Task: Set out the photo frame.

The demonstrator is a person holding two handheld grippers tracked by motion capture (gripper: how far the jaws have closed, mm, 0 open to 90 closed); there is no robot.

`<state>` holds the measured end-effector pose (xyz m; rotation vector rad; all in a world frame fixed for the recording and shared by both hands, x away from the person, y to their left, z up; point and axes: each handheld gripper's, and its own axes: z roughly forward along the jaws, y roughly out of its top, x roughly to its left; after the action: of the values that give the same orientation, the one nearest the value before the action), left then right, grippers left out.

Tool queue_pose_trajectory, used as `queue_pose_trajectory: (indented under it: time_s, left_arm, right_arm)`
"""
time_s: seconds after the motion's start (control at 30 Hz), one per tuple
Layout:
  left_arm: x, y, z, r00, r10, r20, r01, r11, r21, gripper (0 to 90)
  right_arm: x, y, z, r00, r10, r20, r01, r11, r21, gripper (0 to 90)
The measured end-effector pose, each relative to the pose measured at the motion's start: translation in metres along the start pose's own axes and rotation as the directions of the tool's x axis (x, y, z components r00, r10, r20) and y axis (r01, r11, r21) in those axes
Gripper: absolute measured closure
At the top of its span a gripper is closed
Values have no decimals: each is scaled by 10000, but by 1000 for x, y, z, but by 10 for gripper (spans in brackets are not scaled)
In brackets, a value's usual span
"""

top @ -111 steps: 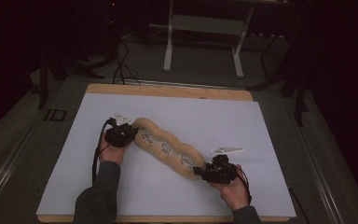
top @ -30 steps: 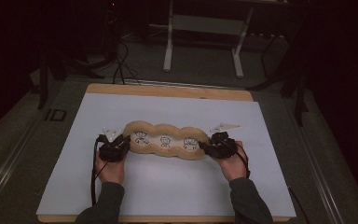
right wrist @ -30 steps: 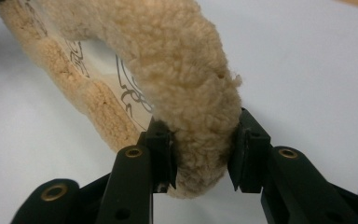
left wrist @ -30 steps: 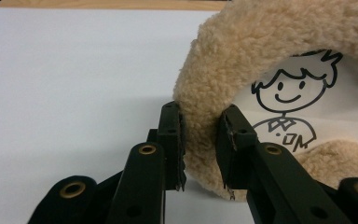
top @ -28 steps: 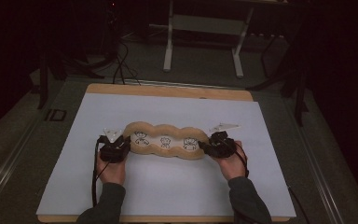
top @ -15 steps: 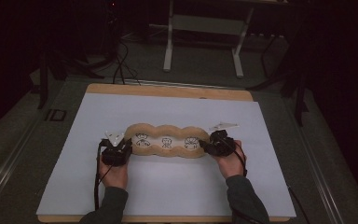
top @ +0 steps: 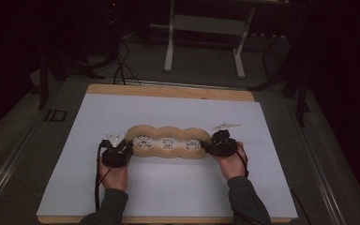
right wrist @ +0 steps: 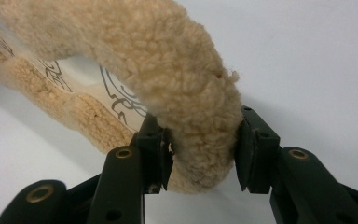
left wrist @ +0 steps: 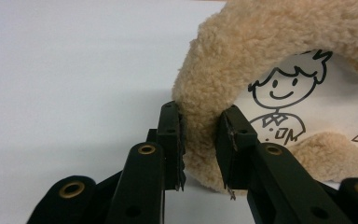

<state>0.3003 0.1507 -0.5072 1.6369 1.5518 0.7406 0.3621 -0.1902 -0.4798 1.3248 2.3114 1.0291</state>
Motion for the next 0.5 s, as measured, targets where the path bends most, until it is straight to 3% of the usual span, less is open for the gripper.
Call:
queue_pose_trajectory:
  time_s: [0.5]
  left_arm:
    - [3, 0, 0, 9996, -102, 252, 100, 9999, 91, 731]
  right_arm:
    - [-4, -2, -2, 9988, 349, -340, -350, 9994, -36, 589]
